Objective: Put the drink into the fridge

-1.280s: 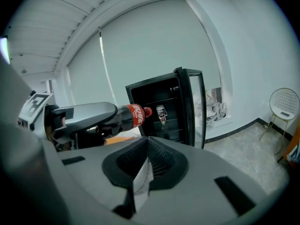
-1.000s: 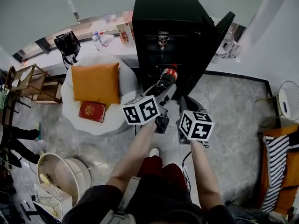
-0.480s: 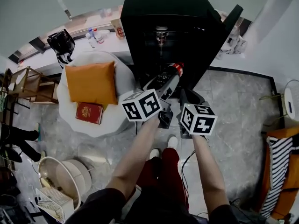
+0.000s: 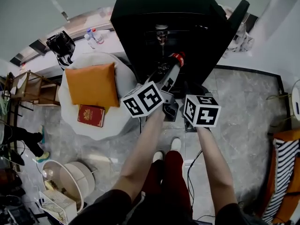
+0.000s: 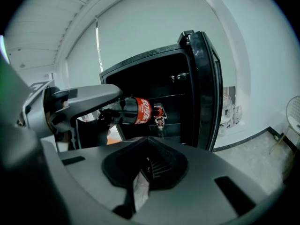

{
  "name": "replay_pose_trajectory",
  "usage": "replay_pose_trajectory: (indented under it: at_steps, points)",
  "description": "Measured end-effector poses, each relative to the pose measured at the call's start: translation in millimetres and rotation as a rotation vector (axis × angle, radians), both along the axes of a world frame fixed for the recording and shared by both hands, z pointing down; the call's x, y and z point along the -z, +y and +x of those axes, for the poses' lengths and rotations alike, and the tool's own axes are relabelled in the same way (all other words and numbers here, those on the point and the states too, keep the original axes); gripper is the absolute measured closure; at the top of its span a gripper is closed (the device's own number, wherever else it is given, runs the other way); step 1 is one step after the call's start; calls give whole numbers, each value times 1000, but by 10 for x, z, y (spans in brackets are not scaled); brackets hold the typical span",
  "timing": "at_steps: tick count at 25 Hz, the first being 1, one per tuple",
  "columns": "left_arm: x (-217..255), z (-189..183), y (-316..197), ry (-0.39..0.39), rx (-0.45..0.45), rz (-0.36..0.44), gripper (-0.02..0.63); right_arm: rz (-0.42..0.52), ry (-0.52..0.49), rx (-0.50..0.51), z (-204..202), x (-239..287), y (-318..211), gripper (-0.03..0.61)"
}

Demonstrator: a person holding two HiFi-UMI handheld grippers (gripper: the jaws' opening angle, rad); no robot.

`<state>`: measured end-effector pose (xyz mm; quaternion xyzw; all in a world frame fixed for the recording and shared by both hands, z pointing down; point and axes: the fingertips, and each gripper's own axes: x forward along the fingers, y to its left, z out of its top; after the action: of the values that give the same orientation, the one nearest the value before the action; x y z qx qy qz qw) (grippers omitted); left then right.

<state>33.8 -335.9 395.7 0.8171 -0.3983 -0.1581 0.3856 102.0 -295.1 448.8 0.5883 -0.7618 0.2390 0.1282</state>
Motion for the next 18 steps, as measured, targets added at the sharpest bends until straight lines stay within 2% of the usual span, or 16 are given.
replay_pose_trajectory:
  at_steps: [9,18]
  points:
    - [137,-54,-460,58,89,23,298,-12,35,42,50,-13,-421,560]
    - [377,-92,-920,69,145,76,298,-24,57,86,21,15,-939,560]
